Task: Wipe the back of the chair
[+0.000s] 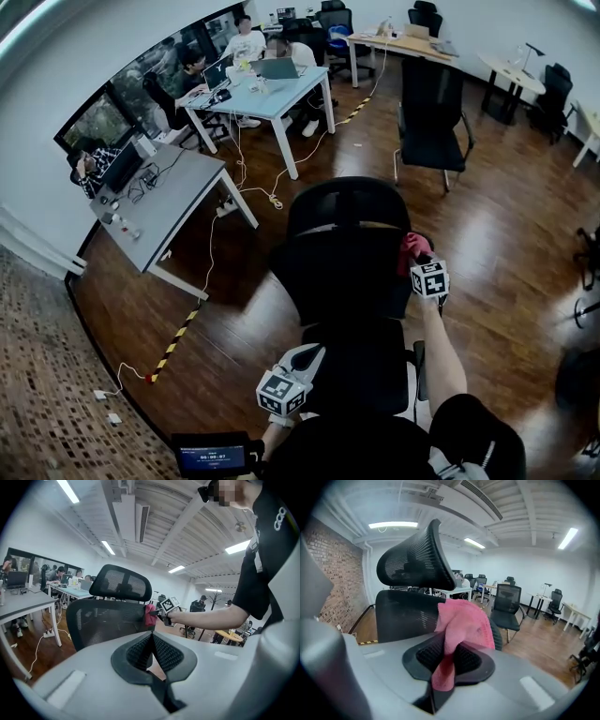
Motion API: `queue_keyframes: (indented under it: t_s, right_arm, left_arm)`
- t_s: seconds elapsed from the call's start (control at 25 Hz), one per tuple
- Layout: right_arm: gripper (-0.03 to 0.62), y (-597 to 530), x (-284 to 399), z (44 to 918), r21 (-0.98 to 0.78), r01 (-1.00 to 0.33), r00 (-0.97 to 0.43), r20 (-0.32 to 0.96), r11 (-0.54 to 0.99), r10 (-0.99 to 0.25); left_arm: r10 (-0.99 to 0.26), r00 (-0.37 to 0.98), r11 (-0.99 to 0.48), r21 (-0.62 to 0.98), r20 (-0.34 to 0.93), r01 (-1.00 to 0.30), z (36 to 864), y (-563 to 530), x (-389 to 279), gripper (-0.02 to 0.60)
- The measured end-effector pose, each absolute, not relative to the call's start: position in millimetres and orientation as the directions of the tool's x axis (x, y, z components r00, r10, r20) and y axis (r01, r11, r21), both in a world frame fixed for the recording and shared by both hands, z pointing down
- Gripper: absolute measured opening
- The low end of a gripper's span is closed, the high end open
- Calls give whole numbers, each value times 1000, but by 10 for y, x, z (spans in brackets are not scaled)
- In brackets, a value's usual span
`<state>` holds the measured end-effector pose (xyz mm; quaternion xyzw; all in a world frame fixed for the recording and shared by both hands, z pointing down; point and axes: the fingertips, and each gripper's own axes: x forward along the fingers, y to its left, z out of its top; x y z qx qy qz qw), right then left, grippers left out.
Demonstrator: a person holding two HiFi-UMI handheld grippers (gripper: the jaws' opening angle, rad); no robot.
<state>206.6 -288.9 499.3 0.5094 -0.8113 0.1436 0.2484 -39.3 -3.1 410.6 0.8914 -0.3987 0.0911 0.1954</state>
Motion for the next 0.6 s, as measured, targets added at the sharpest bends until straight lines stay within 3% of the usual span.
queue_keyframes:
  t_s: [0.6]
  right_arm:
    - [48,-2777,2154,5387,19,-893,-344,616,450,-708]
  left_arm:
    - [-685,653,-592,275,324,-758,4123,79,-387,-11]
